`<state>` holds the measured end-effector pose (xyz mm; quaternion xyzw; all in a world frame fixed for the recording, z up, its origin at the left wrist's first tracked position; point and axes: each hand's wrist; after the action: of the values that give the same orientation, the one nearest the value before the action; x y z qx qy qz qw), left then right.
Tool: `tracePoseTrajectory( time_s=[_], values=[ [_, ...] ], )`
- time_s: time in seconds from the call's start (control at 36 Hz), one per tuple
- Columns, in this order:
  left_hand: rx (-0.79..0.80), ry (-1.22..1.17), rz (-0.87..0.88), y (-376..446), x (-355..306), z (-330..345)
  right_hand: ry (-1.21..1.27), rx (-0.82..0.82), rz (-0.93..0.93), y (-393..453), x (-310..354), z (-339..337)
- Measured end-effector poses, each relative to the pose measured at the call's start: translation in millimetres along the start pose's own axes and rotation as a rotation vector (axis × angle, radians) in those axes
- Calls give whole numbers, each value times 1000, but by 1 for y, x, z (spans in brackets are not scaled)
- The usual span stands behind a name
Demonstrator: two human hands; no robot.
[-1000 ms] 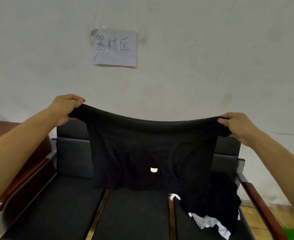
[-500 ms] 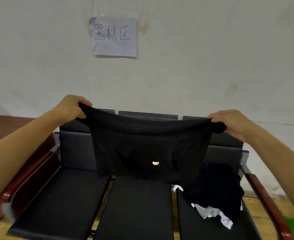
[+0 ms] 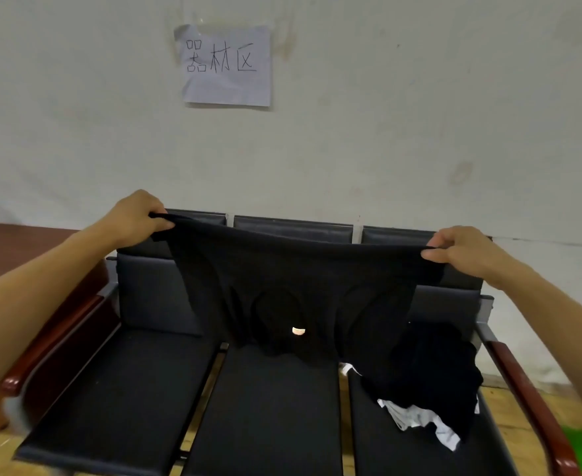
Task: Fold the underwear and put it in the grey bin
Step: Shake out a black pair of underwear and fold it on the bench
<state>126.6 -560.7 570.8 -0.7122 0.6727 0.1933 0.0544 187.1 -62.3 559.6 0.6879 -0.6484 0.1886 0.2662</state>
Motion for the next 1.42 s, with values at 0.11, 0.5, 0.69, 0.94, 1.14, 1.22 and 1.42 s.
tracePoseTrajectory(
  time_s=[0.11,0.5,0.69,0.94,1.14,1.22,1.42],
  values=[
    [120,-84,2,-11,-5,13,-133,92,-90,-4,-6,17],
    [690,-112,-262,-17,53,136,-166,588,-26,0,-69,132],
    [694,-19,-311,40,100,266,-106,578,135,62,-138,248],
    [651,-5,-325,142,180,537,-104,457,317,182,-283,478],
    [542,-35,-373,207,227,705,-225,299,359,248,-375,604],
    [521,-61,-353,225,233,732,-273,268,352,262,-394,622],
    [522,-94,-288,242,231,735,-289,298,373,272,-401,622]
  ],
)
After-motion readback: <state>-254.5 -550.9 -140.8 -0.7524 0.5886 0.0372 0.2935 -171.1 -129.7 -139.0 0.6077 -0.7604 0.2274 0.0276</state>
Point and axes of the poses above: each hand's wrist, its own y-axis towards the middle knuckle, its own z-axis out of the palm, x = y × z, and after that the axes turned 9 degrees about -z, right-handed
